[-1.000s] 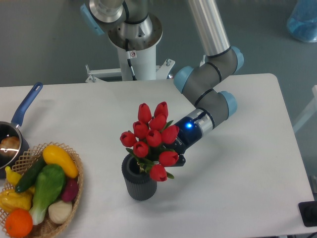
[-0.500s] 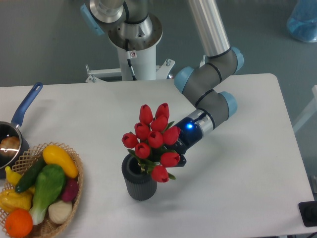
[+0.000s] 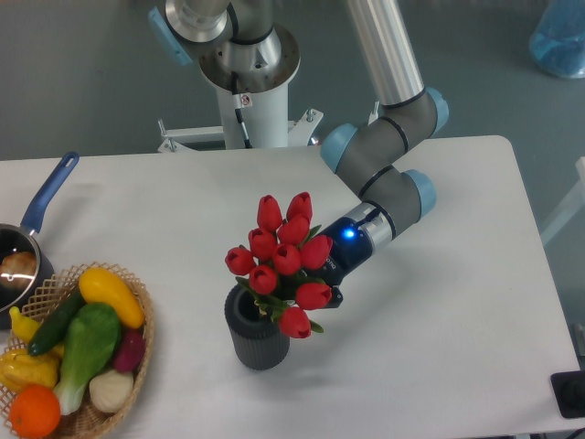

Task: Insert the flowers into the vase
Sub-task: 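Push the tulip stems deeper into the vase, holding the bunch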

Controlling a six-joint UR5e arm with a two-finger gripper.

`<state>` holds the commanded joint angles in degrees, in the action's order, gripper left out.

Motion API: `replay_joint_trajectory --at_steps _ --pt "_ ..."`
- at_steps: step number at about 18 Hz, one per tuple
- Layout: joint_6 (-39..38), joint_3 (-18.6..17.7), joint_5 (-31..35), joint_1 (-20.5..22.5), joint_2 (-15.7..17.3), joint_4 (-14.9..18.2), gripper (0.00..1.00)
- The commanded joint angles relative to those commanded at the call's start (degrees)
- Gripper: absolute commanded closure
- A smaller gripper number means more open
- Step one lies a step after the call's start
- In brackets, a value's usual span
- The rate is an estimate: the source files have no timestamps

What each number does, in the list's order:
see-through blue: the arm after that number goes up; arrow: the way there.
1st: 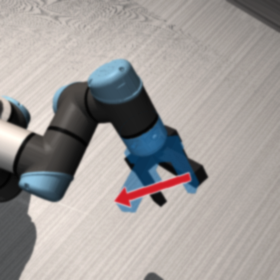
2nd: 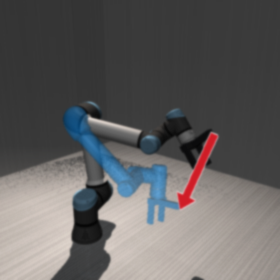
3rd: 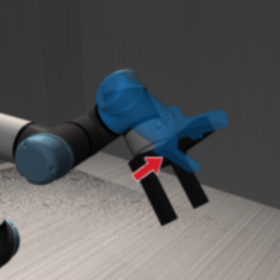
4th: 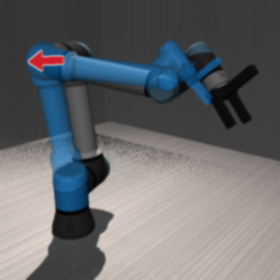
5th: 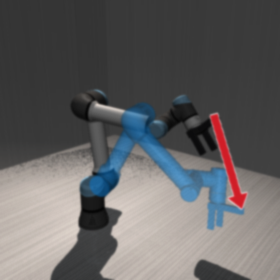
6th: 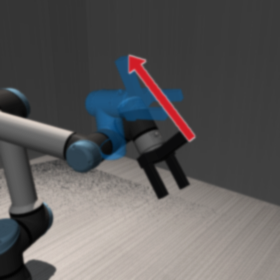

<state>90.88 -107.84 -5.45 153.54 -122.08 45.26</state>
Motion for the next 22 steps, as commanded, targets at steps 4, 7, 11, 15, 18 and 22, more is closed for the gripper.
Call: replay_joint_trajectory --at_steps 4,7,11,15,18,22 --pt "0.0 0.0 0.09 -0.09 0.0 -0.09 0.81" --pt "0.09 0.0 0.18 -0.09 -0.17 -0.09 0.81" --pt "0.09 0.09 0.27 -0.09 -0.18 -0.09 0.79" --pt "0.53 0.09 0.35 0.0 -0.18 -0.09 0.72" --pt "0.61 0.09 0.35 0.0 -0.18 -0.09 0.63" --pt "0.62 0.09 0.27 0.09 -0.18 -0.09 0.58"
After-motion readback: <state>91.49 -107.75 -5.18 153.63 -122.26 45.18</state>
